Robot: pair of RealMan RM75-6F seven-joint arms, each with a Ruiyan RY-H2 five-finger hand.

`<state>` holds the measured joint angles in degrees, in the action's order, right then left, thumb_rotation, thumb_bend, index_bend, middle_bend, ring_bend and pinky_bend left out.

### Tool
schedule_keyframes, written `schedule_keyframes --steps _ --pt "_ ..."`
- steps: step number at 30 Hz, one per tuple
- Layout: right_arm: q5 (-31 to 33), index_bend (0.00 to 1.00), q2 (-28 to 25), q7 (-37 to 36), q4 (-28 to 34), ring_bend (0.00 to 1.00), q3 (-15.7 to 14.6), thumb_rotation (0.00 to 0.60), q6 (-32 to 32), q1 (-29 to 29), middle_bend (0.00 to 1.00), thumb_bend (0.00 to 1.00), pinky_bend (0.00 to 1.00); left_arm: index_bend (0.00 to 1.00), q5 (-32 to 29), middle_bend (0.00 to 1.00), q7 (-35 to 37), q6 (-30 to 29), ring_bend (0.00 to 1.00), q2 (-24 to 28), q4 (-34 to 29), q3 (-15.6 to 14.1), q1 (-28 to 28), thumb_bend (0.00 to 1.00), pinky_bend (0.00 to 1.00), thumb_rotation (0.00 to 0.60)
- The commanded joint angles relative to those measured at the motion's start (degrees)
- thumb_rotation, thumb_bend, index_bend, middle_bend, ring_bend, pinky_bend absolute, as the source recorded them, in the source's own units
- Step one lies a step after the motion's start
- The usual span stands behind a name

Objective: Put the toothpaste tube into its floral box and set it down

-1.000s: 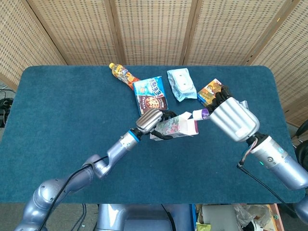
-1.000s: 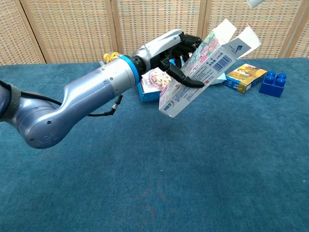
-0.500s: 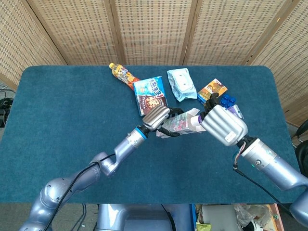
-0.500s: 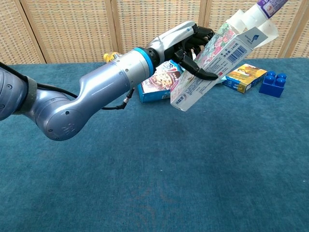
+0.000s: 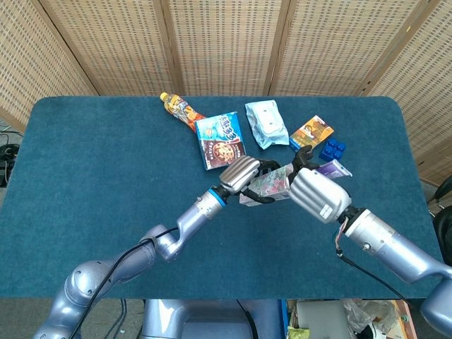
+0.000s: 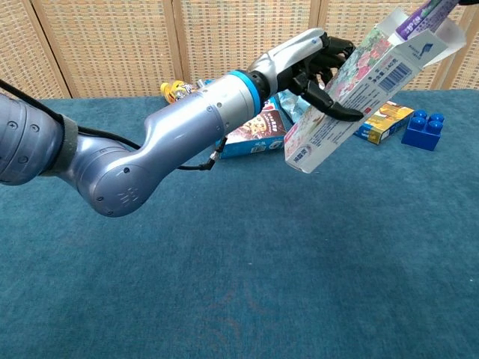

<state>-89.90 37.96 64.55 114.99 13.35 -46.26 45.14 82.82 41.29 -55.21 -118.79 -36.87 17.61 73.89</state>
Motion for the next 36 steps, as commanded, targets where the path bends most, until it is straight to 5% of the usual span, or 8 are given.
schedule_keyframes --steps 1,3,6,7,21,30,36 --pt "-1.1 0.65 0.7 4.1 1.0 0.45 -0.5 0.600 0.1 0.0 0.59 0.57 0.39 0.66 -0.6 0.58 -0.3 0.4 0.58 -0.2 -0.1 0.5 0.5 0.27 0.63 0.600" --pt "-2.2 0.53 1.0 7.1 0.9 0.41 -0.4 0.600 -2.2 -0.9 0.46 0.49 0.35 0.66 -1.0 0.58 -0.3 0.4 0.58 -0.5 -0.2 1.0 0.6 0.27 0.63 0.600" --pt "-0.9 0.06 2.1 14.0 1.5 0.07 0.1 0.600 -7.3 -3.6 0.06 0.06 0.04 0.66 -1.3 0.58 -0.1 0.4 0.59 -0.8 0.1 1.2 0.8 0.27 0.63 0.600" --pt "-0.1 0.01 2.8 16.0 2.2 0.01 0.3 0.600 -8.9 -4.3 0.01 0.01 0.00 0.66 -1.4 0.58 0.1 0.5 0.59 -0.8 0.2 1.2 0.8 0.27 0.63 0.600" --pt "-0.2 0.00 2.5 9.4 -0.6 0.00 3.4 0.600 -19.7 -7.9 0.00 0.00 0.00 0.66 -0.9 0.58 1.3 -0.5 0.59 -0.5 1.0 0.1 -0.2 0.27 0.63 0.600" --pt "7.2 0.00 4.7 -32.1 -16.8 0.00 2.4 0.600 -23.8 -14.4 0.00 0.00 0.00 0.66 6.5 0.58 -3.5 -5.7 0.59 11.1 -4.0 -9.7 -7.5 0.27 0.63 0.600" --pt "5.7 0.00 10.0 -49.5 -24.6 0.00 -1.1 0.600 -23.1 -16.6 0.00 0.00 0.00 0.66 8.1 0.58 -7.9 -3.7 0.59 19.8 -12.8 -14.4 -11.2 0.27 0.63 0.600"
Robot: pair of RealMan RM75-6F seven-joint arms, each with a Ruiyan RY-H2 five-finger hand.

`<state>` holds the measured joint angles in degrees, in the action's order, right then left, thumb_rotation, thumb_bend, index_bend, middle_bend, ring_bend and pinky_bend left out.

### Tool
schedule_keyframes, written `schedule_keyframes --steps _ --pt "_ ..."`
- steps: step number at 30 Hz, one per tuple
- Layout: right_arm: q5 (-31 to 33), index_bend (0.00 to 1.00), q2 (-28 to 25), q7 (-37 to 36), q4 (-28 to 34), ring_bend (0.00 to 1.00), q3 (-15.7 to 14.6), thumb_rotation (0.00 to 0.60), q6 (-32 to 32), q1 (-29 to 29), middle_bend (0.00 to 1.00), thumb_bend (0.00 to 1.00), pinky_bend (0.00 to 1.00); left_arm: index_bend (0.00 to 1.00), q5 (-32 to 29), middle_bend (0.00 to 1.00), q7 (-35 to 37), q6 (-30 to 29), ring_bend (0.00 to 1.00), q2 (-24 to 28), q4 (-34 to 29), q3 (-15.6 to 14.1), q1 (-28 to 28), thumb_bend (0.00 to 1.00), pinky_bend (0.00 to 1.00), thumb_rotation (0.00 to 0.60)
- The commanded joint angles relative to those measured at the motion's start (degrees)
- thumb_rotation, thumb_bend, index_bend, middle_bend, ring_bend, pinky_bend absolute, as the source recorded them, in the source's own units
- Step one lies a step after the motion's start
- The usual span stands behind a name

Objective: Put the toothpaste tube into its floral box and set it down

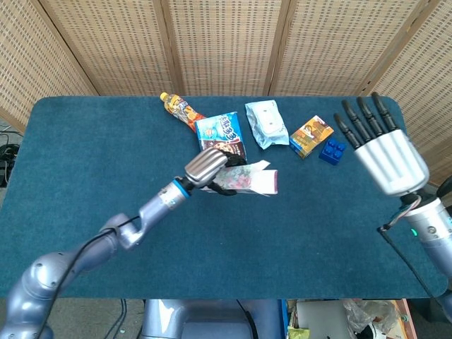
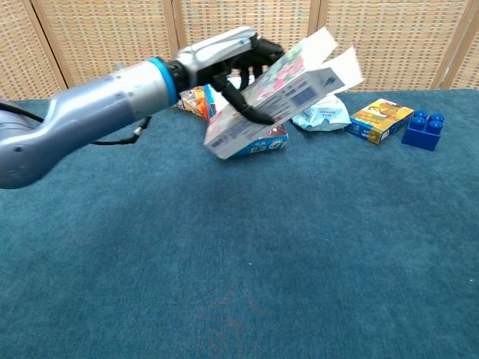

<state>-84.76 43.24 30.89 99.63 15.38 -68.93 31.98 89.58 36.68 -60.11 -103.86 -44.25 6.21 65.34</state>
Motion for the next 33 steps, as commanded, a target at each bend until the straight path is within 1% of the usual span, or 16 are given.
schedule_keyframes --steps 1,4,7,10,14,16,17,18,20,21,24,25,27,29,30,33 --pt "0.0 0.00 6.1 -18.8 -10.9 0.00 -3.9 0.600 -0.6 -3.9 0.00 0.00 0.00 0.66 1.1 0.58 -4.2 1.8 0.59 6.4 -7.5 -3.6 -3.4 0.27 0.63 0.600" --pt "-1.4 0.00 9.5 -24.0 -15.1 0.00 -5.7 0.600 -1.6 -5.1 0.00 0.00 0.00 0.66 0.5 0.58 -7.2 3.7 0.59 9.1 -11.2 -5.0 -4.9 0.27 0.63 0.600" --pt "-2.3 0.00 12.2 -27.3 -18.0 0.00 -6.9 0.600 -2.8 -6.2 0.00 0.00 0.00 0.66 -0.4 0.58 -9.1 4.7 0.59 10.1 -13.2 -5.5 -6.0 0.27 0.63 0.600" --pt "-3.2 0.00 15.3 -30.3 -20.7 0.00 -8.0 0.600 -4.6 -7.5 0.00 0.00 0.00 0.66 -0.9 0.58 -12.2 5.7 0.59 10.2 -14.0 -6.0 -7.0 0.27 0.63 0.600" --pt "-4.3 0.00 17.9 -32.6 -22.8 0.00 -9.4 0.600 -6.3 -8.8 0.00 0.00 0.00 0.66 -1.4 0.58 -16.7 8.1 0.59 9.5 -14.3 -6.6 -7.3 0.27 0.63 0.600" --pt "-4.8 0.00 18.6 -32.9 -23.7 0.00 -9.8 0.600 -6.9 -9.2 0.00 0.00 0.00 0.66 -2.0 0.56 -19.0 9.6 0.56 9.2 -14.6 -6.5 -7.3 0.27 0.62 0.600" --pt "-5.1 0.00 18.9 -33.1 -24.2 0.00 -10.0 0.600 -7.2 -9.4 0.00 0.00 0.00 0.65 -2.7 0.51 -20.1 10.8 0.51 9.1 -15.1 -6.4 -7.3 0.27 0.61 0.600" --pt "-5.2 0.00 19.0 -33.3 -24.4 0.00 -10.1 0.600 -7.4 -9.5 0.00 0.00 0.00 0.62 -3.3 0.46 -20.9 12.0 0.46 9.2 -15.6 -6.3 -7.2 0.27 0.58 0.600" --pt "-5.5 0.00 19.1 -33.6 -24.6 0.00 -10.3 0.600 -8.0 -9.9 0.00 0.00 0.00 0.45 -5.0 0.26 -22.6 15.3 0.28 9.3 -16.9 -6.1 -6.7 0.27 0.47 0.600" --pt "-5.6 0.00 19.1 -33.8 -24.6 0.00 -10.3 0.600 -8.3 -10.0 0.00 0.00 0.00 0.37 -5.8 0.18 -23.3 16.2 0.22 9.4 -17.4 -5.8 -6.6 0.27 0.42 0.600" --pt "-5.8 0.00 19.0 -34.1 -24.8 0.00 -10.4 0.600 -9.1 -10.5 0.00 0.00 0.00 0.24 -7.9 0.07 -25.5 18.5 0.13 9.0 -18.8 -5.1 -6.8 0.27 0.35 0.600" --pt "-5.8 0.00 19.0 -34.1 -24.9 0.00 -10.4 0.600 -9.2 -10.6 0.00 0.00 0.00 0.21 -8.3 0.05 -26.0 18.8 0.11 9.0 -19.2 -5.0 -6.8 0.27 0.33 0.600" --pt "-5.8 0.00 19.0 -34.2 -25.0 0.00 -10.5 0.600 -9.4 -10.8 0.00 0.00 0.00 0.08 -9.0 0.00 -26.6 18.8 0.02 9.4 -20.3 -4.6 -7.2 0.27 0.22 0.600" --pt "-5.7 0.00 19.0 -34.5 -25.1 0.00 -10.7 0.600 -9.7 -11.2 0.00 0.00 0.00 0.01 -9.4 0.00 -26.4 17.6 0.00 10.3 -22.3 -4.0 -8.0 0.27 0.12 0.600" --pt "-5.7 0.00 18.9 -34.7 -25.0 0.00 -10.8 0.600 -10.0 -11.6 0.00 0.00 0.00 0.00 -9.3 0.00 -26.1 16.2 0.00 11.3 -24.0 -3.7 -8.8 0.27 0.07 0.600" --pt "-5.3 0.00 18.6 -34.2 -24.0 0.00 -11.2 0.600 -10.8 -12.8 0.00 0.00 0.00 0.00 -8.6 0.00 -26.0 9.9 0.00 14.7 -29.5 -3.0 -12.0 0.26 0.00 0.600"
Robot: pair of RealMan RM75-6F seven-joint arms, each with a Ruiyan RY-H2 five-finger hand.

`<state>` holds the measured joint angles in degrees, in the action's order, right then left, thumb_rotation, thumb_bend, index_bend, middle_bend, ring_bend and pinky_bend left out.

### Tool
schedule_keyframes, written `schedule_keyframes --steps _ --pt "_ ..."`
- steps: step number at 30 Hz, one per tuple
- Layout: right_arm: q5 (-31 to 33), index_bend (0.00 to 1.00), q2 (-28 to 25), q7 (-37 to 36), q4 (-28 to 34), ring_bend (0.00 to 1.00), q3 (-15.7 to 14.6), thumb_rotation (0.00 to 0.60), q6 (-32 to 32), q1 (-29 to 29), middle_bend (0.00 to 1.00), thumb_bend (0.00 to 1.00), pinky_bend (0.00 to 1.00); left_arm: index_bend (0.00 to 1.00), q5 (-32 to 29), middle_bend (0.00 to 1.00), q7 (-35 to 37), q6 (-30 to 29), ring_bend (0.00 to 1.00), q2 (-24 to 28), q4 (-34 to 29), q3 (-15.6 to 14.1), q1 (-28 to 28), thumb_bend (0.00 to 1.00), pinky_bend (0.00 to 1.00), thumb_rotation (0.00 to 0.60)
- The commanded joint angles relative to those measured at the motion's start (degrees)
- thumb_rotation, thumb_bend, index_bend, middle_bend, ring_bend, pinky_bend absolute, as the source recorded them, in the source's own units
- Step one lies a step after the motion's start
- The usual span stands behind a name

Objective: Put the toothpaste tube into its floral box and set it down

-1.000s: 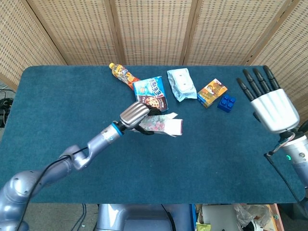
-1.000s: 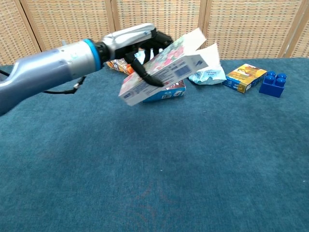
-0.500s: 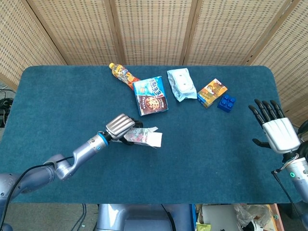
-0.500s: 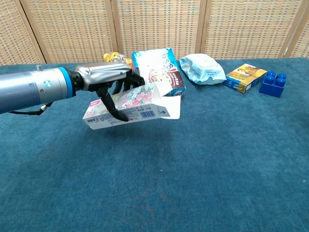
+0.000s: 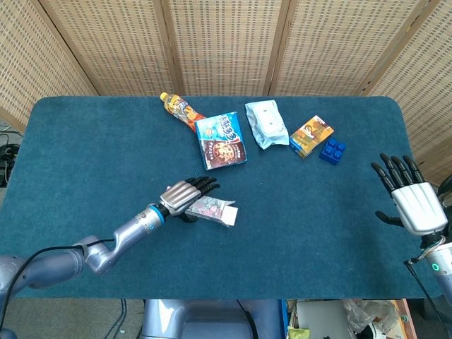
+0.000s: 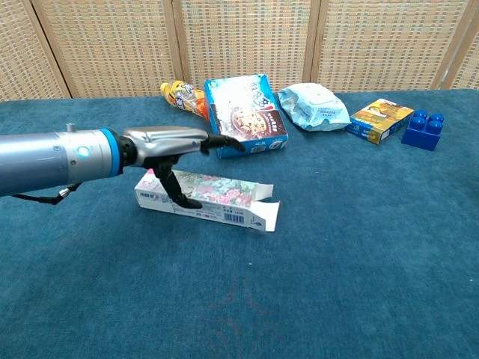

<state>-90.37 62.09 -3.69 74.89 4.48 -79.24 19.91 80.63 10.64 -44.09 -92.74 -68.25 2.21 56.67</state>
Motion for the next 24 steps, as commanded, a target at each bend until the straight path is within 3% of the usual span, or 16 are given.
schedule_keyframes --steps 1,6,12,20,24 --pt "0.5 0.00 -0.3 0.9 1.0 0.00 -0.4 0.600 -0.6 -1.1 0.00 0.00 0.00 0.00 0.3 0.00 -0.6 -7.7 0.00 4.2 -6.4 1.1 -4.2 0.24 0.00 0.600" --pt "1.5 0.00 1.0 4.3 2.6 0.00 -1.9 0.600 -3.9 -5.3 0.00 0.00 0.00 0.00 -1.5 0.00 -11.7 -25.7 0.00 11.9 -17.8 1.1 -15.7 0.18 0.00 0.600" --pt "1.5 0.00 1.6 3.3 4.8 0.00 -3.1 0.600 -7.6 -9.2 0.00 0.00 0.00 0.00 -5.1 0.00 -19.2 -36.3 0.00 21.5 -28.1 -2.0 -26.6 0.17 0.00 0.600" --pt "-0.3 0.00 1.6 5.7 9.1 0.00 -4.3 0.600 -12.3 -13.0 0.00 0.00 0.00 0.00 -6.2 0.00 -18.8 -41.8 0.00 30.4 -34.6 -7.5 -36.9 0.17 0.00 0.600" --pt "-1.6 0.00 1.7 7.7 11.2 0.00 -5.0 0.600 -14.2 -14.6 0.00 0.00 0.00 0.00 -3.3 0.00 -16.5 -44.3 0.00 32.3 -34.7 -8.9 -40.4 0.17 0.00 0.600"
